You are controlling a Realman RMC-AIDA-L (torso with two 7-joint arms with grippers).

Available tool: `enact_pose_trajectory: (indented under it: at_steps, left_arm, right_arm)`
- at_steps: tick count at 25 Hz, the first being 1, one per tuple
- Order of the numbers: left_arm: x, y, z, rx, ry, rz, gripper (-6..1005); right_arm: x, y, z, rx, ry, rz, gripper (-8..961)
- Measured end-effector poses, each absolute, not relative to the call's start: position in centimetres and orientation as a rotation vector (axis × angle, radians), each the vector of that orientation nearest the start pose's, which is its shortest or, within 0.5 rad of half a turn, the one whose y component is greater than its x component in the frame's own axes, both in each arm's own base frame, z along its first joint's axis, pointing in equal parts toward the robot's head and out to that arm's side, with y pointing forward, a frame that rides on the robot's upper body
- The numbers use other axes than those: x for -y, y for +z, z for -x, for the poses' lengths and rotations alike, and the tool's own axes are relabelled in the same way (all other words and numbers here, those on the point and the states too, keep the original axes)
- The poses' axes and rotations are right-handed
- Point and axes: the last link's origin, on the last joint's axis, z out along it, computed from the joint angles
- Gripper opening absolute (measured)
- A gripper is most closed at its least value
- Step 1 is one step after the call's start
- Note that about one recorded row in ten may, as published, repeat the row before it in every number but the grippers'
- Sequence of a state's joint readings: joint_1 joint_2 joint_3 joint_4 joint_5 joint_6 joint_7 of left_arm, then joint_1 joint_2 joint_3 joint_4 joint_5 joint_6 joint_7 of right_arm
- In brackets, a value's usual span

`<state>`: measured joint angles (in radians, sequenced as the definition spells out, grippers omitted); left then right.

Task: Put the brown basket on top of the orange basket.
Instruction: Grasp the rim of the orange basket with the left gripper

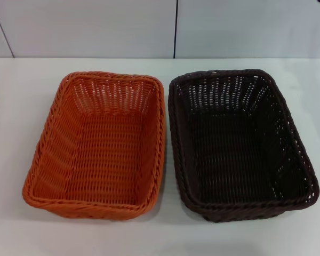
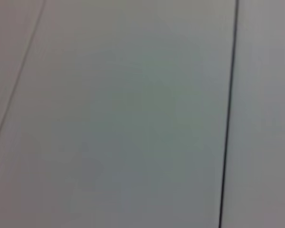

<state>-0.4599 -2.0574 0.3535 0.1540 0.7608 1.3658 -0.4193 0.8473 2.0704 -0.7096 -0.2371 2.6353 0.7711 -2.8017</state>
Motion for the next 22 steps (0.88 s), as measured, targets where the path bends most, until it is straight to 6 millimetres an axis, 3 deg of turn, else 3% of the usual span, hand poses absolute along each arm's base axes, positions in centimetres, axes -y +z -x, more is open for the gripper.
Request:
enact_pose_trajectory:
  at_steps: [7, 12, 14, 17, 18, 21, 22]
  left_arm:
    - [-33.4, 9.4, 36.5, 0.602, -0.939, 1.090, 776]
    - [-34.6, 10.1, 36.5, 0.686, -1.015, 1.107, 773]
    - [-36.4, 11.9, 35.4, 0.735, -1.110, 1.200, 772]
    - [-37.1, 12.5, 34.6, 0.740, -1.130, 1.247, 770]
    - [-37.8, 13.1, 33.2, 0.718, -1.145, 1.327, 770]
    - [-38.6, 13.7, 31.6, 0.712, -1.130, 1.461, 768]
    - [-39.4, 14.5, 30.3, 0.740, -1.080, 1.595, 768]
  right_arm:
    - [-48.0, 7.5, -24.0, -0.543, 0.800, 1.420, 606]
    - [-46.8, 8.0, -25.8, -0.549, 0.791, 1.391, 606]
    - [-46.6, 8.0, -26.0, -0.549, 0.789, 1.388, 606]
    - [-46.2, 8.0, -26.6, -0.554, 0.782, 1.381, 606]
    - [-46.1, 8.1, -26.8, -0.555, 0.780, 1.380, 606]
    - [-45.9, 8.1, -27.0, -0.554, 0.776, 1.380, 606]
    - [-45.8, 8.1, -27.1, -0.549, 0.776, 1.382, 606]
